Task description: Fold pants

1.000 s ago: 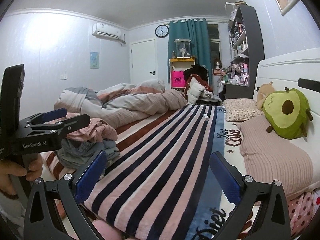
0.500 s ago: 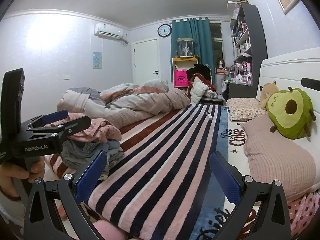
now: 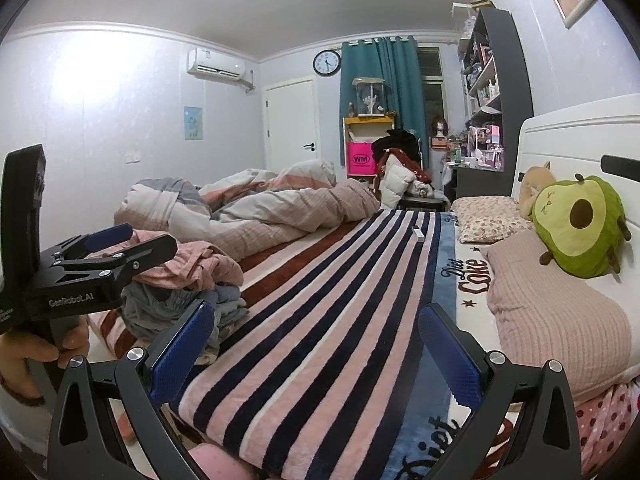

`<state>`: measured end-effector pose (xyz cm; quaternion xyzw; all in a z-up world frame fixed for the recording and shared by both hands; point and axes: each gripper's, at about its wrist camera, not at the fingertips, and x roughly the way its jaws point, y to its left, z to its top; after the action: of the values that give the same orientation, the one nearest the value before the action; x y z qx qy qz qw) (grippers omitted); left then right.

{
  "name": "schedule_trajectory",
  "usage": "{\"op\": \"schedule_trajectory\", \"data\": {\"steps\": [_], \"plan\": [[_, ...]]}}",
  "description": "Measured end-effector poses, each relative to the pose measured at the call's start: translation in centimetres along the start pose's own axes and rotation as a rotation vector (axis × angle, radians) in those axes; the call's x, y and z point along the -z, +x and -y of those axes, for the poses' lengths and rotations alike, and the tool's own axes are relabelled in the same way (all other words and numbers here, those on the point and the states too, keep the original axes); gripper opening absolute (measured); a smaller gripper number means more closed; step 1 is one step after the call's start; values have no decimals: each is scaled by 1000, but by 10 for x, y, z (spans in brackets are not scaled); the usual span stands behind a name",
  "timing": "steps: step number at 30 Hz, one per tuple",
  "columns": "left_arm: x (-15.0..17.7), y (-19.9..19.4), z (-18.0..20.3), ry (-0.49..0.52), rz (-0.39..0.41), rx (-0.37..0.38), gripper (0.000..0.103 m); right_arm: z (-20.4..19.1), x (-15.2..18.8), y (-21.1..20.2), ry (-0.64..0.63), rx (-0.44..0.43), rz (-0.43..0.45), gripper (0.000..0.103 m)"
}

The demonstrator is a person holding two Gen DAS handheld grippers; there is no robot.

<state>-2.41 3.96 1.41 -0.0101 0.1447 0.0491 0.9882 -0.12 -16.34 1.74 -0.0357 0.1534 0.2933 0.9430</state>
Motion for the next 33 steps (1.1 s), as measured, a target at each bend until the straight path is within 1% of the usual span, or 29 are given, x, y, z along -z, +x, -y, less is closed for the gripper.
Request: {"op": "schedule_trajectory", "data": {"steps": [33], "plan": [[1,-2,-1,-7,1,-6,102,-3,-1,0,6,0,0,102]]}}
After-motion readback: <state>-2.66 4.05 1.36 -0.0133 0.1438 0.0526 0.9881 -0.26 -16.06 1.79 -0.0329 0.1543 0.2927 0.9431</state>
